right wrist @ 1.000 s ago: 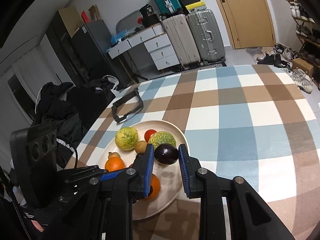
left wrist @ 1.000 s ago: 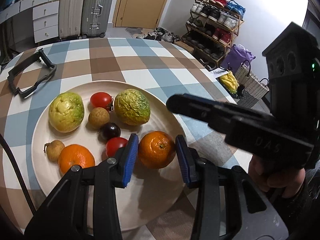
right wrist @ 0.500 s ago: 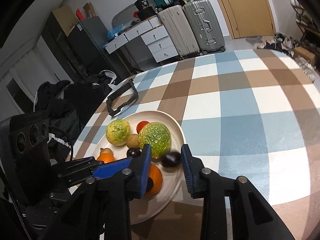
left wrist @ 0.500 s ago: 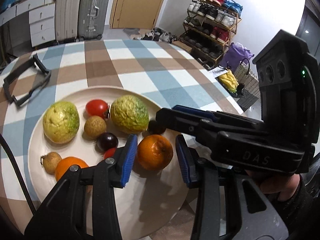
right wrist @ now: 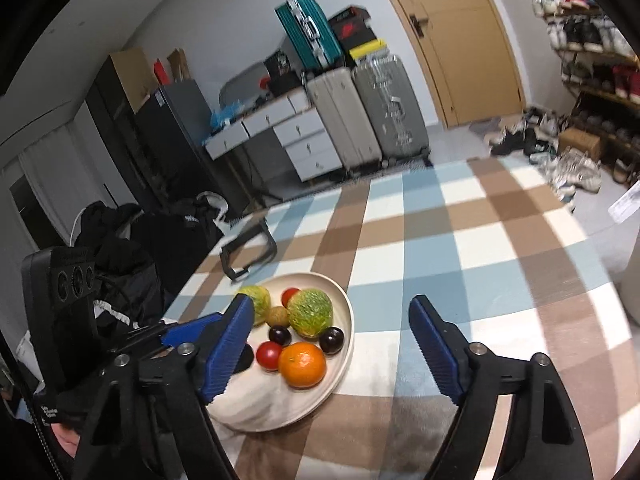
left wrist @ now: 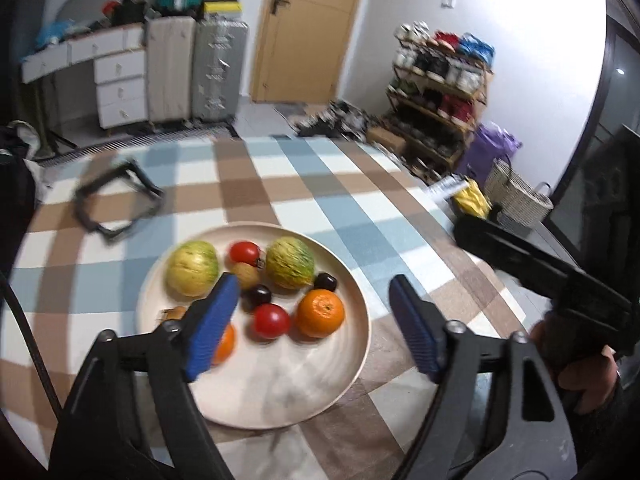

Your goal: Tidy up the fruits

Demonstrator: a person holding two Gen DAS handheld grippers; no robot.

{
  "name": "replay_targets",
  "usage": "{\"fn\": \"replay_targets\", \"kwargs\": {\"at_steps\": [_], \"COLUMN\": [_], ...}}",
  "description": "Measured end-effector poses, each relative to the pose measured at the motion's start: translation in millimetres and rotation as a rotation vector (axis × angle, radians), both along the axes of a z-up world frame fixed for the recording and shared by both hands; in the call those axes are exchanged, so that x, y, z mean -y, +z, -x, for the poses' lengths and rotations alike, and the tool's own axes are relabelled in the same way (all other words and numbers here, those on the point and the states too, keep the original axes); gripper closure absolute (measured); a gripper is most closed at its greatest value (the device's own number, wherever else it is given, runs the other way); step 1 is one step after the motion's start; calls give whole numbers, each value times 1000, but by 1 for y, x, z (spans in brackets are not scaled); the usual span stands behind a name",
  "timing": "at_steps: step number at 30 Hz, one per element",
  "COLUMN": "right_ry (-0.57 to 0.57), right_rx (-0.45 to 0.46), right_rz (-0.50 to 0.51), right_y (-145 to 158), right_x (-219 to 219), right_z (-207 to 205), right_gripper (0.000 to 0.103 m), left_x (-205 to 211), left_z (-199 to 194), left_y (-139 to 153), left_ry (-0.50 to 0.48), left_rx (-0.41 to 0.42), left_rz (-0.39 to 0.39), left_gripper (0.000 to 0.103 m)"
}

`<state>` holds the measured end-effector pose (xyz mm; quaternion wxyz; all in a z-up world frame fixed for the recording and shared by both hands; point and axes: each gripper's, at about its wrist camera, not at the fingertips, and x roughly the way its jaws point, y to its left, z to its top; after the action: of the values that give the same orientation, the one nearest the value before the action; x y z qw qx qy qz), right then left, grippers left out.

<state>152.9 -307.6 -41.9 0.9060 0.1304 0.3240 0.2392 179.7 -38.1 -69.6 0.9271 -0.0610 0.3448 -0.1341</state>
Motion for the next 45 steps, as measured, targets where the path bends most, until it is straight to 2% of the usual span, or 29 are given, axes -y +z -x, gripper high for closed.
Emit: {"fn": "replay_targets", "kwargs": {"at_steps": [2,4,8,10,12,17,20,23,27,33,37,45], "right_ry": [-28,-45,-59,-73,-72,-61,-87,-101,-125,-161,-179,-170], "right_rx": [44,86,185,236,276,432,514,535,544,559,581,527], "right_rz": [3,8,4,1,0,23,84,136,139,138,186,234], "right_y": [13,25,48,58,66,82,82,73,57,41,31,5], "right_x": [3,5,6,5,3,-8,-19,-27,-28,-20,-20,-23], "right_z": [15,29,59,75,88,130,152,163,172,178,178,164], "right_gripper": [9,6,2,0,0,0,0,0,0,0,0,0], "left_x": [-7,-12,-22,-27,-32,-43,-51,-61,-72,-77,-76,-81], "left_z": [14,27,57,77,92,124,142,156,174,187,175,153], "left_y": [13,24,47,60,72,83,82,74,62,37,19,-14], "left_ry": [44,71,138,172,185,230,268,281,289,295,294,291], "left_rx": [42,74,164,245,292,373,393,394,407,438,415,365], "left_rz": [-13,-26,-54,-67,-79,-79,-83,-68,-64,-132,-149,-157], "left_gripper": [20,17,1,1,1,1,1,1,1,1,1,1]}}
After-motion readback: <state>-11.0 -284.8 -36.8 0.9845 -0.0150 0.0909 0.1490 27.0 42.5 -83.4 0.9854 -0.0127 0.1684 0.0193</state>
